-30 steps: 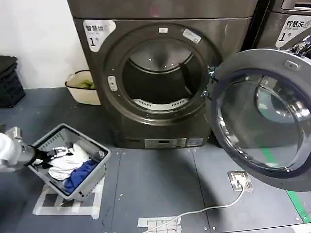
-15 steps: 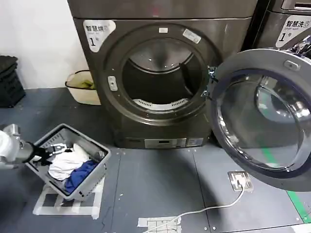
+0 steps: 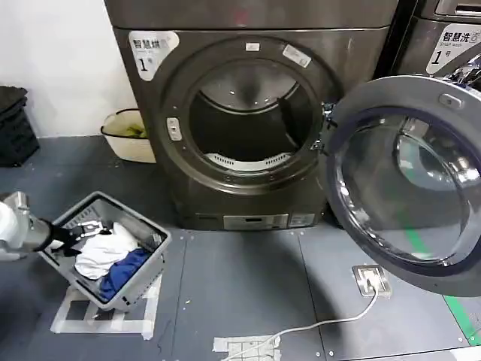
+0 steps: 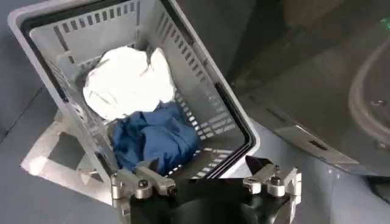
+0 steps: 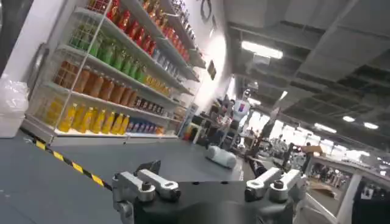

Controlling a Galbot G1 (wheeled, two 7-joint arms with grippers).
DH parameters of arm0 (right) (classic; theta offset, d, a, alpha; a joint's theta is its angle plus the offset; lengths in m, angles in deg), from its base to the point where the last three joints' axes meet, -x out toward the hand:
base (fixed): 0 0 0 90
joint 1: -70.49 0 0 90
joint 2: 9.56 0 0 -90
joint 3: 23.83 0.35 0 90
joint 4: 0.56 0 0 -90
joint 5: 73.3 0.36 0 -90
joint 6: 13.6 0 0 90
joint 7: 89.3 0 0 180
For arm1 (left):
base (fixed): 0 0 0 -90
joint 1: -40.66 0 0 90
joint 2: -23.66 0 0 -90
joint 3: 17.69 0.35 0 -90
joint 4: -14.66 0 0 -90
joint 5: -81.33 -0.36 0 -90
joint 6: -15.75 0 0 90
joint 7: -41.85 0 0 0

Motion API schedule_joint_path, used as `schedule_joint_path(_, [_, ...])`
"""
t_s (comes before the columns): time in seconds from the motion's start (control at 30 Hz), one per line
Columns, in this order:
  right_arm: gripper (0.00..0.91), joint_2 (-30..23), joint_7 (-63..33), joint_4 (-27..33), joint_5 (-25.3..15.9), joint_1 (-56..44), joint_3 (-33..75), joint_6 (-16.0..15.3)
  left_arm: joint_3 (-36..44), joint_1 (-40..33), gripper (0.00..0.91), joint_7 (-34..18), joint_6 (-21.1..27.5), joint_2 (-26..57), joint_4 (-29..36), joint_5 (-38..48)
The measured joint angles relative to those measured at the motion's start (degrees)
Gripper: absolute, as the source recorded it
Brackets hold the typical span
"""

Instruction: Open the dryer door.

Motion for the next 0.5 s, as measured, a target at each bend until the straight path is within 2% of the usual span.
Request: schedule_joint_path(0.5, [0.907, -0.14, 0.16, -0.15, -0.22, -0.06, 0.09, 0.31, 0.25, -0.51, 0.907, -0.90, 0.00, -0.06, -0.04, 1.58])
